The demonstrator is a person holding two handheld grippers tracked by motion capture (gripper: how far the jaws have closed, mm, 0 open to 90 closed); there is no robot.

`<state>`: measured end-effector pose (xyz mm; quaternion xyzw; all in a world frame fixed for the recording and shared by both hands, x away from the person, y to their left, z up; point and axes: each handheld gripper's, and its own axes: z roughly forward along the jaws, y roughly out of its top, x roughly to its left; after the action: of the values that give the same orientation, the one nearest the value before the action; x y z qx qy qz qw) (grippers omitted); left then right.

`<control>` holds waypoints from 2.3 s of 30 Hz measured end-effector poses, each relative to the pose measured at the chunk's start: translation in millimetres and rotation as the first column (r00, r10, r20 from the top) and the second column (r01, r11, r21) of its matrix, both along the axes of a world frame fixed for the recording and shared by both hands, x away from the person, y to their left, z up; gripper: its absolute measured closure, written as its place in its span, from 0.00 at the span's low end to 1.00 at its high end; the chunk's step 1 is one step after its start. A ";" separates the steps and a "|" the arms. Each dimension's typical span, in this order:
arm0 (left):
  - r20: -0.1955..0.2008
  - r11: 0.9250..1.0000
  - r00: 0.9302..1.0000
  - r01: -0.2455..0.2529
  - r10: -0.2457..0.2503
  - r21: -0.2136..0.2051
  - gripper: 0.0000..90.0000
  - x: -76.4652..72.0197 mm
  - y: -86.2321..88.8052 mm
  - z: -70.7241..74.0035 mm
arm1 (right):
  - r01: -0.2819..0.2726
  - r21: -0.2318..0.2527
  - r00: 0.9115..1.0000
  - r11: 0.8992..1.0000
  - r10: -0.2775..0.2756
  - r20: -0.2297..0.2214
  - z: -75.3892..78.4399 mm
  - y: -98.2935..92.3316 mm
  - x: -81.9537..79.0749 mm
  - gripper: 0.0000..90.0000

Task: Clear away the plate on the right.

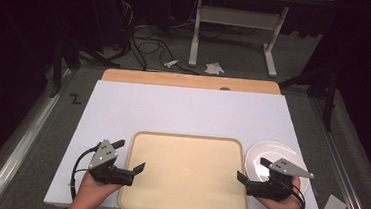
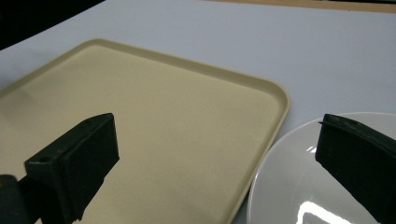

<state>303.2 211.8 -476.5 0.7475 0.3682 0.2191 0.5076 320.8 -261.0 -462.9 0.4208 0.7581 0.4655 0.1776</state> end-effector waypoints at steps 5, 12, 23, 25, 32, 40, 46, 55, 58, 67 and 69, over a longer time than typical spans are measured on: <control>-0.006 1.000 1.000 -0.006 0.006 -0.020 0.00 1.4 1.1 -1.2 | 0.003 0.006 1.000 1.000 -0.003 0.027 0.2 -1.5 -1.1 0.00; -0.015 1.000 1.000 -0.005 0.005 -0.020 0.00 2.8 0.5 -3.0 | -0.002 0.006 0.999 1.000 0.002 0.033 0.6 -1.1 -3.3 0.00; -0.016 0.999 1.000 -0.016 0.015 -0.032 0.00 3.1 1.7 -2.9 | -0.002 0.007 1.000 1.000 0.001 0.024 -0.6 -1.4 -2.1 0.00; -0.016 0.999 1.000 -0.017 0.017 -0.035 0.00 2.8 1.4 -3.0 | 0.006 0.010 1.000 1.000 -0.006 0.025 -0.7 -1.9 -2.0 0.00; -0.015 0.999 1.000 -0.020 0.019 -0.046 0.00 -2.1 2.7 -2.8 | 0.042 0.025 0.999 0.999 -0.043 0.025 -1.6 -8.5 -2.4 0.00; -0.010 0.997 1.000 -0.020 0.019 -0.069 0.00 -7.6 8.4 -0.7 | 0.106 0.040 0.994 0.994 -0.106 0.007 -4.0 -19.7 -1.5 0.00; -0.025 0.998 0.999 -0.034 0.032 -0.055 0.01 -2.9 23.0 -2.8 | 0.143 0.013 0.989 0.990 -0.144 0.017 -2.1 -27.0 -1.5 0.00; -0.028 0.998 1.000 -0.011 0.009 -0.060 0.00 2.7 18.0 -8.5 | 0.168 -0.014 0.985 0.986 -0.168 0.039 3.8 -29.7 3.5 0.00; -0.022 0.998 1.000 -0.010 0.009 -0.062 0.00 1.4 16.0 -9.0 | 0.178 -0.008 0.983 0.984 -0.178 0.036 3.2 -32.3 5.4 0.00; 0.015 0.996 1.000 -0.025 0.027 -0.088 0.01 -6.9 15.1 -5.2 | 0.255 0.182 0.967 0.949 -0.247 -0.068 -8.4 -59.7 -2.1 0.02; 0.020 0.996 1.000 -0.019 0.021 -0.082 0.01 -7.7 13.5 -4.9 | 0.268 0.191 0.963 0.944 -0.256 -0.084 -8.9 -63.1 -3.5 0.03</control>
<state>295.5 225.3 -481.4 0.7201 0.3791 0.2166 0.5393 317.3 -324.1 -471.9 0.5468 0.6494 0.4996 0.1725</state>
